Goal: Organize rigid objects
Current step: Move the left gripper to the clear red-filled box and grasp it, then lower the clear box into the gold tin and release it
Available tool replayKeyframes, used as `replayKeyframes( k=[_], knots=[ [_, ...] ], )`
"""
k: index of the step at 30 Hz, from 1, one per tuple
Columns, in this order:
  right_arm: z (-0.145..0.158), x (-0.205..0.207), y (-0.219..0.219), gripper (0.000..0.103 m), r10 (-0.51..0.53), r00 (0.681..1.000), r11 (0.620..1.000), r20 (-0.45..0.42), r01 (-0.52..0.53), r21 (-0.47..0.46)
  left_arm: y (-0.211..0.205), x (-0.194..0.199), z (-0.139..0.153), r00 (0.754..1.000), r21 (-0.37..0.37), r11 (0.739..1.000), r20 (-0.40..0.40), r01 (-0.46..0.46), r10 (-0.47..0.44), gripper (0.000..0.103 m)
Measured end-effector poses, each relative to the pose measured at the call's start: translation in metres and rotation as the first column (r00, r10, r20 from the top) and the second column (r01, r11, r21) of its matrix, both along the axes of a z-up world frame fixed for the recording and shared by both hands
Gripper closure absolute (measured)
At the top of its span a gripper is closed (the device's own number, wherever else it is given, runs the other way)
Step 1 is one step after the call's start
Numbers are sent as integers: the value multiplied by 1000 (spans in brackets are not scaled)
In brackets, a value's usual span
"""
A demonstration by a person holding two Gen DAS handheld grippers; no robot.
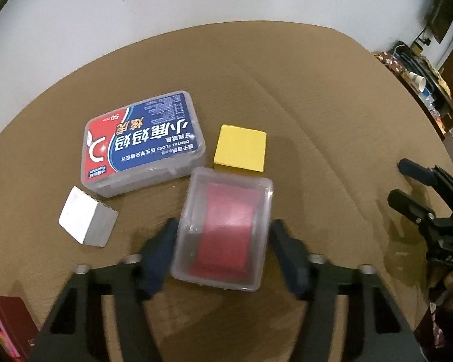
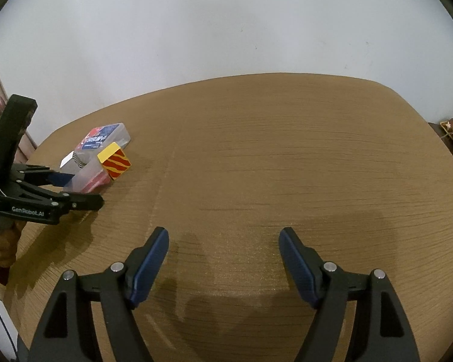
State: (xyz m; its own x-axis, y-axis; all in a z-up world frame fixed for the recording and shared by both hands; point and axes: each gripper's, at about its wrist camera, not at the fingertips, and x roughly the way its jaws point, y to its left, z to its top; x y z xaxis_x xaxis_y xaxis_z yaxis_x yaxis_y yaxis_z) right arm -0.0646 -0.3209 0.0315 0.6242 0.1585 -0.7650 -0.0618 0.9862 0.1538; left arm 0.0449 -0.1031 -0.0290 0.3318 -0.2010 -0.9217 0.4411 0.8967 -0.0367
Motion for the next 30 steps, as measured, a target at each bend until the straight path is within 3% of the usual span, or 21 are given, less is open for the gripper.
replayKeyframes(
  k=[5, 8, 12, 15, 20, 24, 30],
  knots=[
    [0, 3, -3, 25, -7, 1000, 1000, 1, 7, 14, 2, -22, 4, 998, 24, 999, 51, -37, 36, 55],
    [0, 3, -4, 25, -9, 1000, 1000, 2, 9, 14, -1, -56, 15, 993, -9, 996, 81, -85, 86, 55],
    [0, 3, -4, 25, -8, 1000, 1000, -2, 8, 12, 12, -115, 51, 979, -77, 985, 122, -153, 162, 55],
    [0, 3, -4, 25, -7, 1000, 1000, -7, 8, 6, 53, -151, 83, 960, -104, 968, 140, -227, 240, 55],
    [-1, 5, -1, 25, -4, 1000, 1000, -14, 4, -12, 141, -186, 112, 931, 10, 943, 167, -332, 325, 55],
    [-2, 6, 1, 25, -4, 1000, 1000, -17, 4, -24, 209, -193, 102, 956, 156, 949, 145, -275, 253, 54],
    [-3, 8, 6, 25, -3, 1000, 999, -24, 2, -49, 254, -174, 73, 977, 211, 954, 72, -211, 201, 54]
  ],
)
